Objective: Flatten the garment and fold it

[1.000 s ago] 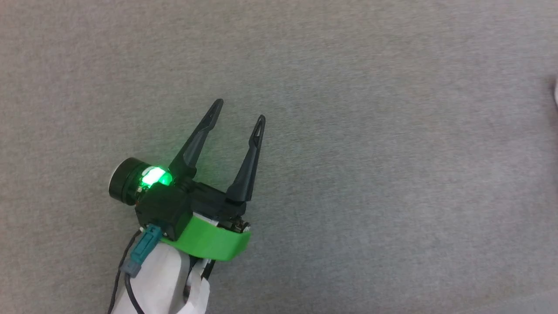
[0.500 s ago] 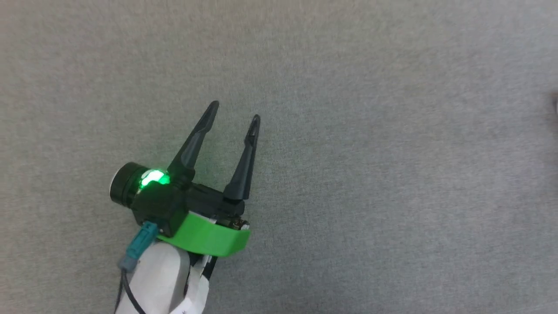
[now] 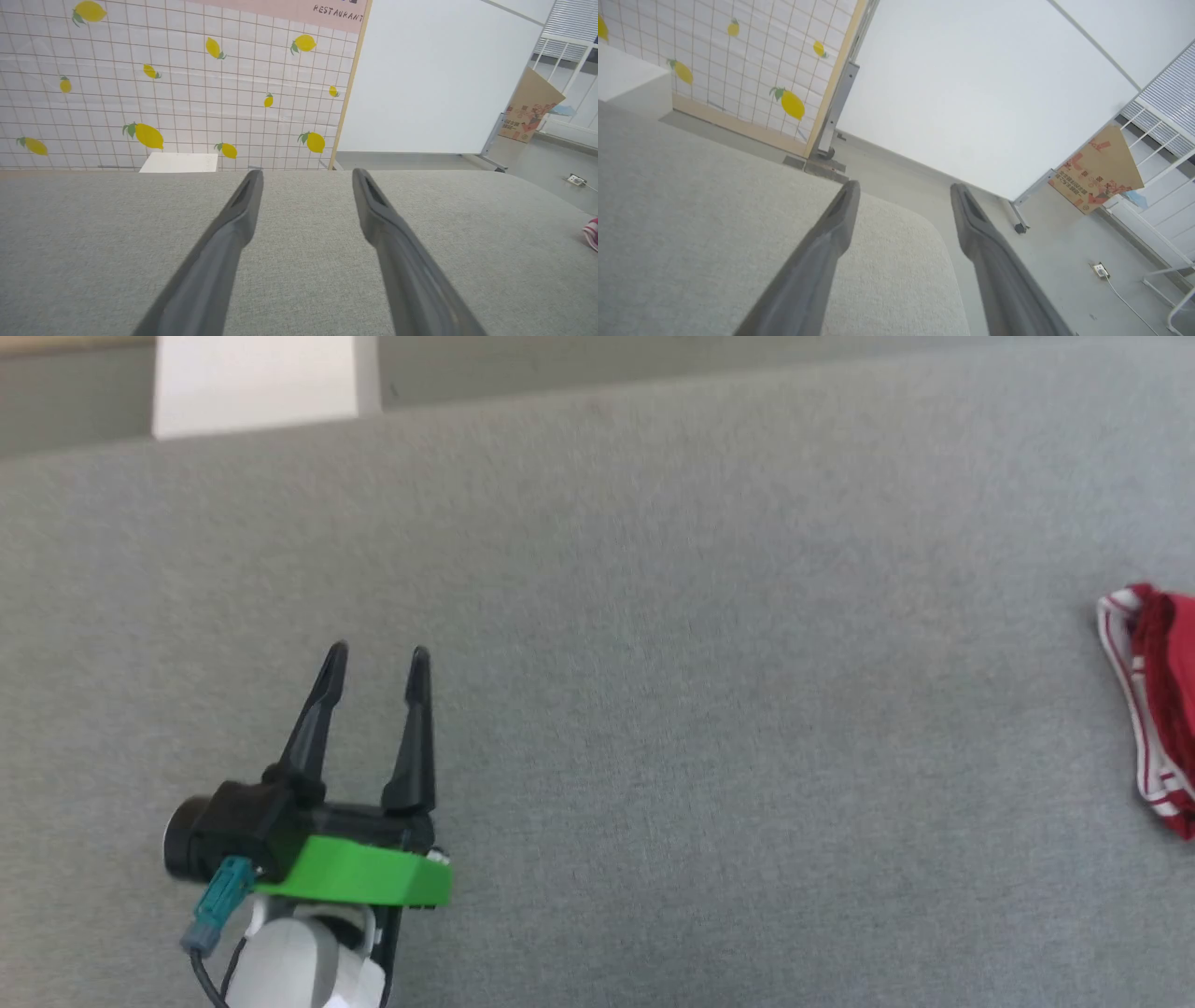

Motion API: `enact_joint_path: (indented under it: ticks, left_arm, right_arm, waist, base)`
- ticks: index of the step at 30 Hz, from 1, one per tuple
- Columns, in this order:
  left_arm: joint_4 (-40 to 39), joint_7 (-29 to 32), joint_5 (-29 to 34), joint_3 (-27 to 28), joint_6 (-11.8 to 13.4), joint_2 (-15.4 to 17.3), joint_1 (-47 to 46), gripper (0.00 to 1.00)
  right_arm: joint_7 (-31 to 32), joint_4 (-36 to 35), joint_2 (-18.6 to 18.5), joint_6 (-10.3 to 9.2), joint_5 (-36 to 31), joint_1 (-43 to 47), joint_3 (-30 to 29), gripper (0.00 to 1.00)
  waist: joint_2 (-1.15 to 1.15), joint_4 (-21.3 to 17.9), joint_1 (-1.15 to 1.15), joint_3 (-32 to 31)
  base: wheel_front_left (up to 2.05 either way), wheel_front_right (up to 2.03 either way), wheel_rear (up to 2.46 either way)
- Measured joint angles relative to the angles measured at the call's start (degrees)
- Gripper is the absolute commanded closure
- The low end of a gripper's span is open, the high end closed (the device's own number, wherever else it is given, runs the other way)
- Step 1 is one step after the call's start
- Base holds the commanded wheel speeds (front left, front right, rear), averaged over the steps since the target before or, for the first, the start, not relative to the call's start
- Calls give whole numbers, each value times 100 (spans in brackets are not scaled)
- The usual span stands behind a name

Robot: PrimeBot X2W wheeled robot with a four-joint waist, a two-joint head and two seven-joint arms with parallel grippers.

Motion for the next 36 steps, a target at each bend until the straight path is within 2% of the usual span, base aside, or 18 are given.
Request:
enact_joint_path:
  ticks: [7, 9, 16, 20, 27, 36]
  left_arm:
    - [171, 1, 15, 180, 119, -27, 192, 0]
    - [203, 0, 16, 194, 144, -29, 264, 0]
    - [465, 0, 164, 127, 296, -38, 392, 0]
    - [577, 1, 198, 111, 344, -41, 415, 0]
    - [939, 1, 276, 40, 335, -41, 511, 0]
    - [988, 1, 289, 68, 335, -43, 526, 0]
  right_arm:
    - [-697, -887, 936, -1, -8, 882, -405, 0]
    - [-806, -1246, 1304, -1, -105, 1282, -589, 0]
    - [-981, -2172, 2594, -1, -648, 2702, -940, 0]
    - [-990, -2306, 3276, -1, -842, 3306, -1004, 0]
    - [-1032, -2206, 3541, -1, -1177, 3873, -1014, 0]
    - [-1032, -2118, 3551, -1, -1194, 3901, -1045, 0]
  waist:
    - [0, 156, 0, -585]
    - [0, 236, 0, -714]
    - [0, 579, 0, -940]
    - [0, 714, 0, -1019]
    - [0, 871, 0, -1120]
    - [0, 882, 0, -1139]
  base:
    - [0, 0, 0]
    - [0, 0, 0]
    - [0, 0, 0]
    - [0, 0, 0]
    - [0, 0, 0]
    - [0, 0, 0]
